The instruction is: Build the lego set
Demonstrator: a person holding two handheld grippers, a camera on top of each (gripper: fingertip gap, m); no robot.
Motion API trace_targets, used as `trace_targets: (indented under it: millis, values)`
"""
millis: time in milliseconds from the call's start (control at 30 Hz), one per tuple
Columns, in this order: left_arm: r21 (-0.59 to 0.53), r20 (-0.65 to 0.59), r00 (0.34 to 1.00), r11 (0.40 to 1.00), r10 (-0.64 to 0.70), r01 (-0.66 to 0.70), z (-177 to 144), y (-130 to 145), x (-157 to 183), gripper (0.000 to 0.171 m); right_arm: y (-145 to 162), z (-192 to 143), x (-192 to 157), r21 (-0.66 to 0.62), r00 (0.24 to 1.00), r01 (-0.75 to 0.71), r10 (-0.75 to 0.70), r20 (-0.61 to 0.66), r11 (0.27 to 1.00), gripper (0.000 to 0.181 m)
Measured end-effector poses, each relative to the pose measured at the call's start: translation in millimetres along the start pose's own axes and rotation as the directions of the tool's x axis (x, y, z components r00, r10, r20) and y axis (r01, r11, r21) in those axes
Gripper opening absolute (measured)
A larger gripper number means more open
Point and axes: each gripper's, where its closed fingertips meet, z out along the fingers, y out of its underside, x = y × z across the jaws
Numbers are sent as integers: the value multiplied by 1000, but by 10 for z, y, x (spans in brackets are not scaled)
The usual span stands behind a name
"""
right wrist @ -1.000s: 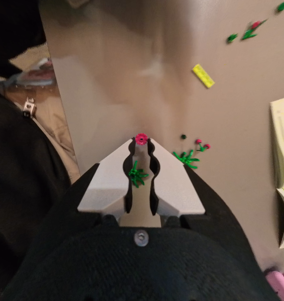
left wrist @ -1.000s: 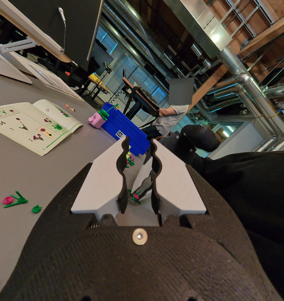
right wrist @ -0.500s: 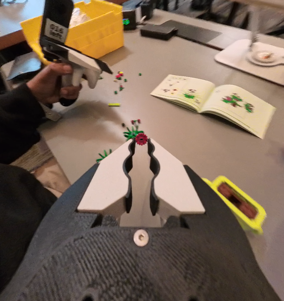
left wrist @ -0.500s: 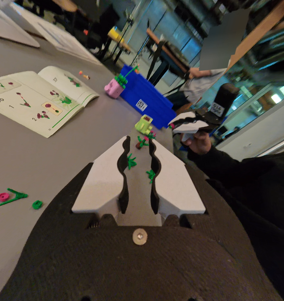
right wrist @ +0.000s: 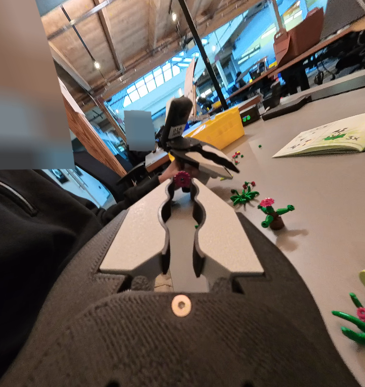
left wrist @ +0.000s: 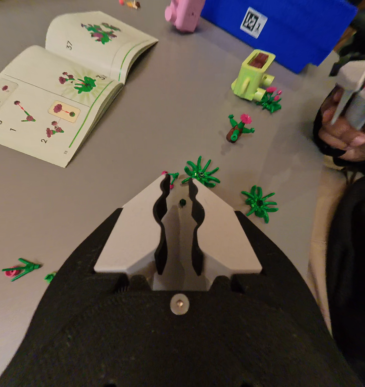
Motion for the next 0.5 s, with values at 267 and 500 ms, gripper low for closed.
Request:
trace_targets:
  millis: [267,500]
  values:
    - [-36,13,1000,999,25,-25,96,53,16,15,-53,-27,-39,44,998,-34,31,61,998,12]
    - [-59,32,999,998,35,-33,148,82,5,15,-42,-9,-36,36,997,-47,45,69,998,12]
